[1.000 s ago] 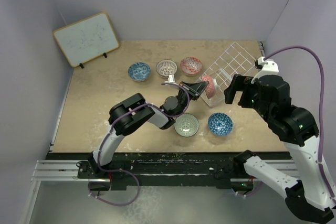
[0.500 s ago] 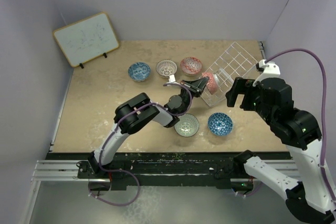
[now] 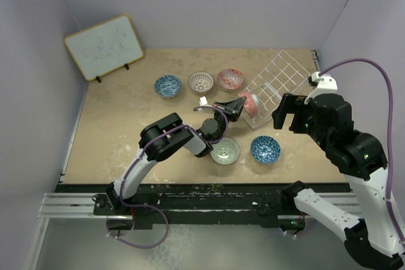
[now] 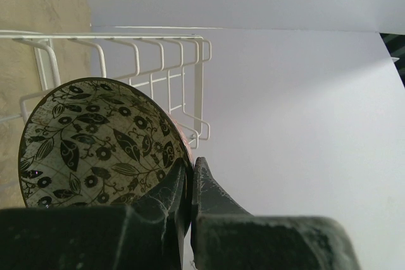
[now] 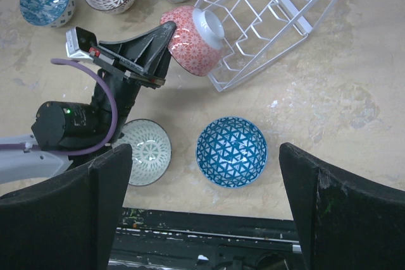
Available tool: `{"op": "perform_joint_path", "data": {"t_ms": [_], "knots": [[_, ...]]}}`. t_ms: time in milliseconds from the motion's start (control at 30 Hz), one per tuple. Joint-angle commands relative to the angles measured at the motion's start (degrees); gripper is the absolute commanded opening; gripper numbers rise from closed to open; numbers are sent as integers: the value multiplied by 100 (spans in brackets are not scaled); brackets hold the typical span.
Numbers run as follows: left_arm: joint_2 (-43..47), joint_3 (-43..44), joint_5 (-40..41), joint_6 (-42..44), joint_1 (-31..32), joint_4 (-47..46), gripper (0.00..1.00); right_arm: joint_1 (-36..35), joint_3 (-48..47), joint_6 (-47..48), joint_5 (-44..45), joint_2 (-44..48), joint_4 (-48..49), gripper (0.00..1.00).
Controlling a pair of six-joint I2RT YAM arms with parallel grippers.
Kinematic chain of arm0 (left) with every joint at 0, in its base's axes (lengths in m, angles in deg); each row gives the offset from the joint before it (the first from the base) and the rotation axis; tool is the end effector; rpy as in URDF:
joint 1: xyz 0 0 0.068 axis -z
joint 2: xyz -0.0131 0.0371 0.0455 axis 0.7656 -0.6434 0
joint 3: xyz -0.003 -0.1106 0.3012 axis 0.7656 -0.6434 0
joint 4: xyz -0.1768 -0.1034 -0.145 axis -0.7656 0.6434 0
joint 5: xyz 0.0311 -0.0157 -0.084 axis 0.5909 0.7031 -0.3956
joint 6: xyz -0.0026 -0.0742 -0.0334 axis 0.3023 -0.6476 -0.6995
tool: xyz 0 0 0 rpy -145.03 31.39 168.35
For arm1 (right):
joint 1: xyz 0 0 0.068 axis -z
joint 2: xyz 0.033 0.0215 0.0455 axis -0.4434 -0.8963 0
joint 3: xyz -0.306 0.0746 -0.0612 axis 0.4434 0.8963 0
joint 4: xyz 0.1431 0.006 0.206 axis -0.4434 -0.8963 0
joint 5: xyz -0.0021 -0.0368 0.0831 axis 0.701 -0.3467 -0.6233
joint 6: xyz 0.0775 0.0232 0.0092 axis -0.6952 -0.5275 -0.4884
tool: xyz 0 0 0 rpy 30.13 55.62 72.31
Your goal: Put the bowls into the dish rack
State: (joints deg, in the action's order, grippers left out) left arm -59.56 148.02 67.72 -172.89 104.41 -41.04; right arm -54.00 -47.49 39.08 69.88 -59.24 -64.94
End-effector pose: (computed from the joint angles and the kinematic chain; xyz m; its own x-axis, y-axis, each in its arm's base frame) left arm 0.3210 -0.3935 0.1822 -0.4732 -0.8645 0.1696 0.1417 -0.2647 -0.9538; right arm 0.1013 0.0278 0.4623 -0.4208 0.2199 -0.8801 -0.0141 0.9685 0.2487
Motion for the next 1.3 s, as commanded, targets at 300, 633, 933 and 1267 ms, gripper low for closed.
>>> {"op": "perform_joint_path", "data": {"t_ms": [300, 633, 933, 1267], "knots": [[-158, 139, 154, -778, 12, -945, 0, 23, 0, 10, -9, -52, 109, 100], [-86, 82, 144, -778, 5, -936, 0, 17, 46, -13, -85, -97, 193, 100], [183, 86, -9, -507, -91, -933, 0, 19, -10, 31, -83, -154, 249, 100], [728, 43, -760, 319, -293, -828, 0, 25, 62, 39, -139, -209, 377, 100]]}}
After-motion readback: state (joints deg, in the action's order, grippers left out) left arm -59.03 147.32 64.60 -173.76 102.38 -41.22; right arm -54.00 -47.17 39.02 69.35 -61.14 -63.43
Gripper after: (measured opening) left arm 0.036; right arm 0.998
